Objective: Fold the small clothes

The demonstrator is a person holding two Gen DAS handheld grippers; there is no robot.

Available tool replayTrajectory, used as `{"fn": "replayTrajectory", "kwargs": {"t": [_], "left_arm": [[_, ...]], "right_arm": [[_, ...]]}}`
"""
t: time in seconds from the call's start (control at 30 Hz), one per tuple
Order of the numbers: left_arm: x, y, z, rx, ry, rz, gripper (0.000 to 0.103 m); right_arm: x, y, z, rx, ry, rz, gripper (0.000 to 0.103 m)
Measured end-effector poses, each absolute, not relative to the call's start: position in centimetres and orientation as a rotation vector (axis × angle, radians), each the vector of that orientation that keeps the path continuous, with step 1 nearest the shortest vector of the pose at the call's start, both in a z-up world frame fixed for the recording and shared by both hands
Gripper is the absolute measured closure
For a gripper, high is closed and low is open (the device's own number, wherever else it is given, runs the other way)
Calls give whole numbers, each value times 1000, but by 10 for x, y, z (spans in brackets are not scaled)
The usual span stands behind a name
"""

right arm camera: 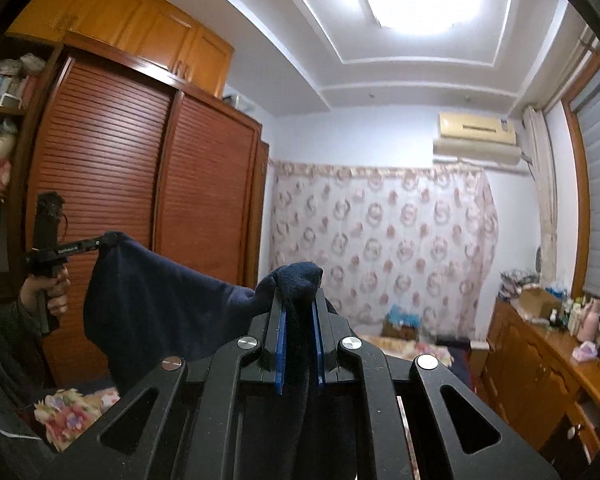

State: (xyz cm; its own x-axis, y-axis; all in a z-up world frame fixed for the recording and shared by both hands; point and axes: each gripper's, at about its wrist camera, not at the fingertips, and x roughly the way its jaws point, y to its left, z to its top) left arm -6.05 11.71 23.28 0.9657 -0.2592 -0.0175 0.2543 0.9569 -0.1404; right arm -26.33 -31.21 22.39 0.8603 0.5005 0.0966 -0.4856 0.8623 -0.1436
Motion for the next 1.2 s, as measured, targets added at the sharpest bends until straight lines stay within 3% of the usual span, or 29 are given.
{"fn": "replayTrajectory", "kwargs": {"t": [0.33, 0.6, 0.77, 0.8, 0.87, 0.93, 1.2], "left_arm": [[-6, 131, 224, -121, 74, -145, 93], [142, 150, 137, -122, 327, -40, 93], [222, 159, 64, -119, 587, -72, 83], [225, 160, 55, -97, 597, -46, 82], [225, 161, 40, -54, 610, -19, 68], [221, 163, 33, -59, 628, -31, 61], [192, 161, 18, -49, 650, -90, 42]], "right_arm": [[-203, -295, 199, -157, -111, 456, 92], [-42, -270, 142, -156, 120, 356, 92], [87, -249, 58, -119, 389, 216, 91], [105, -243, 38, -124, 444, 206, 87], [122, -234, 9, -155, 485, 174, 73], [132, -232, -15, -147, 507, 168, 66], [149, -256, -20, -66, 570, 256, 61]]}}
